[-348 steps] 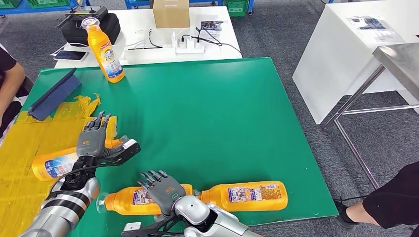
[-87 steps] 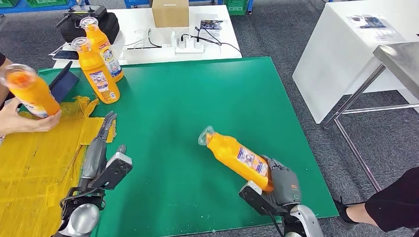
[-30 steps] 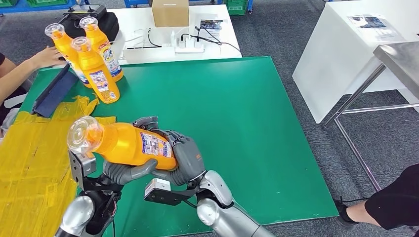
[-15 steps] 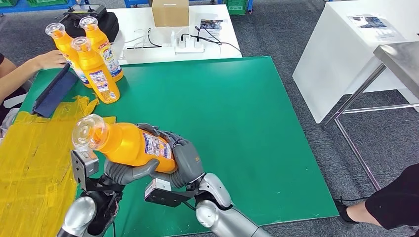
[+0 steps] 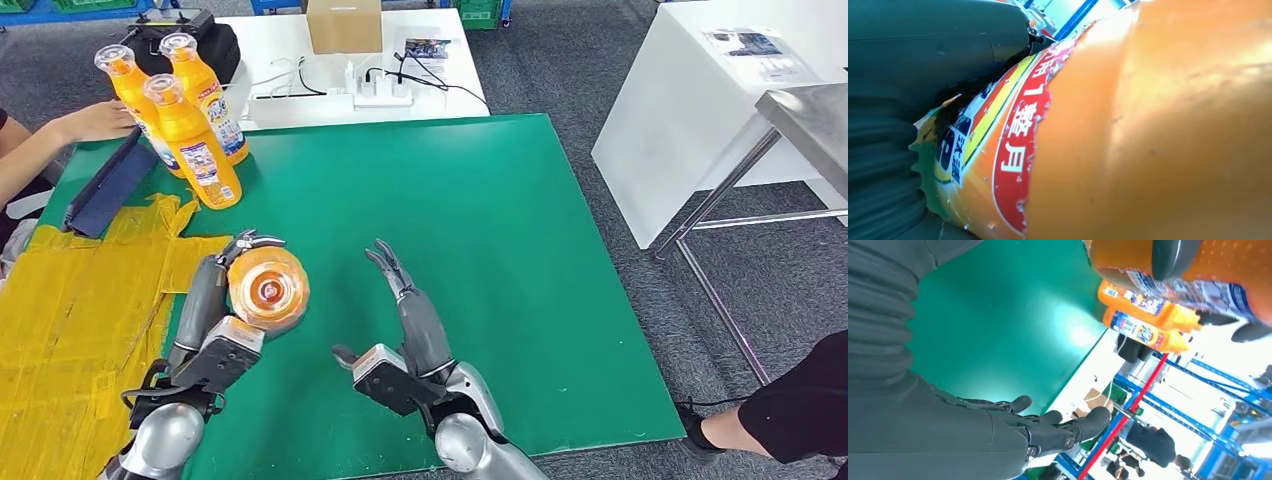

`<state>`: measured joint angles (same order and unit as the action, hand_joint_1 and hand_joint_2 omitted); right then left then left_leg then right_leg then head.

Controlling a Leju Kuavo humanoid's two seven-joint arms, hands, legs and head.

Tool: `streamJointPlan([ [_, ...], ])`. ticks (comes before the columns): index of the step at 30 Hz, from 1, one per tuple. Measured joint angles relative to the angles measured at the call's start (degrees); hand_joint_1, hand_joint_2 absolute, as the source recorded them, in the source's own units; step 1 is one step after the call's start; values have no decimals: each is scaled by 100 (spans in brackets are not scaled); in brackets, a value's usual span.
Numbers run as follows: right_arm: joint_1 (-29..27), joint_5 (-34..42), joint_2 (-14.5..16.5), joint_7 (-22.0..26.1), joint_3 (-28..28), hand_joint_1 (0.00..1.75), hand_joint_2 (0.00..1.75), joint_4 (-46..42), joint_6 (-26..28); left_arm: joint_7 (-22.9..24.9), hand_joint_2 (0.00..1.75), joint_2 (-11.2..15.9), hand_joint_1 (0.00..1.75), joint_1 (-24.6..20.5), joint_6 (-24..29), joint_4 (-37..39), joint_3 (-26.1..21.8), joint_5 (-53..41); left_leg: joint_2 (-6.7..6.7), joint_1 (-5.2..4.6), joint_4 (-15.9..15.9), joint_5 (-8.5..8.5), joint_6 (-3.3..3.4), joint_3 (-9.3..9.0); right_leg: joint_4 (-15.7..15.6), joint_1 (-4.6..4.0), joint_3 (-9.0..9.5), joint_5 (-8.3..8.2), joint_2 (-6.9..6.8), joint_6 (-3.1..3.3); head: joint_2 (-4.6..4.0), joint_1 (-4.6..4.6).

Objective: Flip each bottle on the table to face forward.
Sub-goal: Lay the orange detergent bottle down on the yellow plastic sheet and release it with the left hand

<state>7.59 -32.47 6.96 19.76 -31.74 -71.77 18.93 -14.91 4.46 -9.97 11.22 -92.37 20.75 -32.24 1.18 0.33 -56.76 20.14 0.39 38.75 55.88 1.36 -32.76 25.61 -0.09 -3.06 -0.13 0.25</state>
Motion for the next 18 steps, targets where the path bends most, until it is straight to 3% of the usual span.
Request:
streamJointPlan([
  [2, -105, 142, -16, 2, 106, 0, 175, -192, -55, 372, 175, 32, 175, -24, 224, 15, 2, -777, 3, 1, 0, 1, 0, -2, -1, 0, -25, 3, -1, 1, 0, 0],
  [4, -268, 458, -41, 3, 282, 0, 175, -519, -256, 1041, 175, 127, 175, -108, 400, 130, 5, -2283, 6, 1, 0, 3, -1, -3, -2, 0, -46, 6, -1, 2, 0, 0],
  [6, -440, 798, -74, -8, 508, 0, 175, -903, -580, 1724, 175, 277, 175, -269, 417, 447, -9, -3813, 5, 1, 0, 4, -2, -2, -1, 0, -41, 5, -1, 2, 0, 1],
  [8, -574, 1075, -101, -62, 745, 0, 175, -1217, -878, 2196, 175, 425, 175, -483, 398, 980, -65, -4774, 1, 1, 0, 3, -3, -3, 0, -1, -34, 3, 1, 3, 0, 1],
  [13, -767, 1653, -137, -191, 1342, 0, 175, -1602, -1289, 2680, 175, 677, 175, -1098, 415, 2719, -274, -5623, -3, 2, 0, -4, -1, -4, 3, -1, -12, -2, 2, 3, 0, 1],
  [18, -871, 1821, -143, -176, 1696, 0, 175, -1784, -1395, 2925, 175, 785, 175, -1590, 394, 4264, -341, -5726, -5, 1, -1, -5, -1, 0, 4, 0, 1, -2, 2, 1, 0, 1],
])
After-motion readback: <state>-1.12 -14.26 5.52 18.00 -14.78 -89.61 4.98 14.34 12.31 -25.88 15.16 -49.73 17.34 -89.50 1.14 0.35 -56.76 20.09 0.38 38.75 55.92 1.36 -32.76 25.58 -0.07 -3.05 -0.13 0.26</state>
